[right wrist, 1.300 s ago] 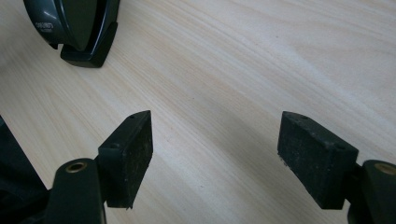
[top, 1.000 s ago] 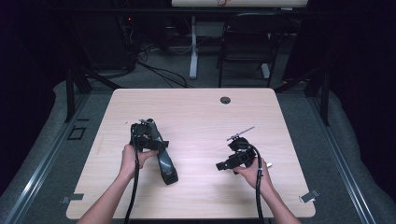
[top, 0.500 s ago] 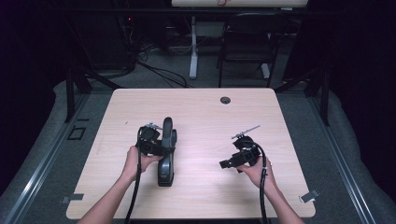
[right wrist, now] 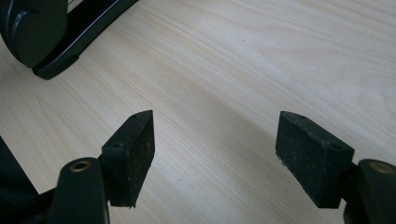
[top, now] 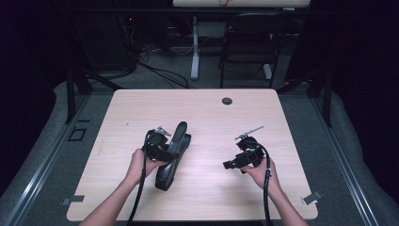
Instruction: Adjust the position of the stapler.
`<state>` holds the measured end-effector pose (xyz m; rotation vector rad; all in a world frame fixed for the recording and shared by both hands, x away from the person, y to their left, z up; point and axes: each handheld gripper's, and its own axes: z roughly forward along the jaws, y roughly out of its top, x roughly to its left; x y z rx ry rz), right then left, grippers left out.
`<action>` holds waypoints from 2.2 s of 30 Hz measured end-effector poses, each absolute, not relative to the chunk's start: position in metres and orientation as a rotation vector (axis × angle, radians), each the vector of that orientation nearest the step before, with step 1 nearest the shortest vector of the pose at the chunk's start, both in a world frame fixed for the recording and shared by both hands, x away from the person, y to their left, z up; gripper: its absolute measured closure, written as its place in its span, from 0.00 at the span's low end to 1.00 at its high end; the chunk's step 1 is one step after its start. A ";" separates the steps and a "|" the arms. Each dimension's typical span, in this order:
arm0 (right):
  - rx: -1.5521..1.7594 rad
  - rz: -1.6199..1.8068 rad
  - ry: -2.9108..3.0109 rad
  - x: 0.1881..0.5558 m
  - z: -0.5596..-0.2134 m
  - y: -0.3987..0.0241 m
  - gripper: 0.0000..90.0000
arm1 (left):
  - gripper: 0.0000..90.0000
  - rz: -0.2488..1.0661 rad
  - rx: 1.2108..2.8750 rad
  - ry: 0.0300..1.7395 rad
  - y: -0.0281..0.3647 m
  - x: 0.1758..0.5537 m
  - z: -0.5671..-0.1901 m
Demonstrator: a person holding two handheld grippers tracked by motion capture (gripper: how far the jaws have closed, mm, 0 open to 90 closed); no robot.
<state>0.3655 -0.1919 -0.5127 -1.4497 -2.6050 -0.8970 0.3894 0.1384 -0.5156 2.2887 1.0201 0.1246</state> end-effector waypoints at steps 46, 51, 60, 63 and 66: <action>-1.338 -0.856 -2.718 0.364 -0.513 -0.189 0.31 | 0.59 0.056 2.434 0.517 0.117 0.369 -0.516; -1.219 -0.917 -2.754 0.361 -0.510 -0.181 0.27 | 0.59 0.026 2.435 0.459 0.116 0.366 -0.517; -1.112 -1.040 -2.800 0.356 -0.501 -0.163 0.26 | 0.56 -0.038 2.428 0.542 0.115 0.366 -0.517; -1.086 -1.091 -2.821 0.356 -0.496 -0.157 0.26 | 0.46 -0.022 2.405 0.626 0.122 0.363 -0.513; -1.077 -1.137 -2.805 0.357 -0.494 -0.155 0.26 | 0.38 -0.002 2.382 0.677 0.137 0.355 -0.506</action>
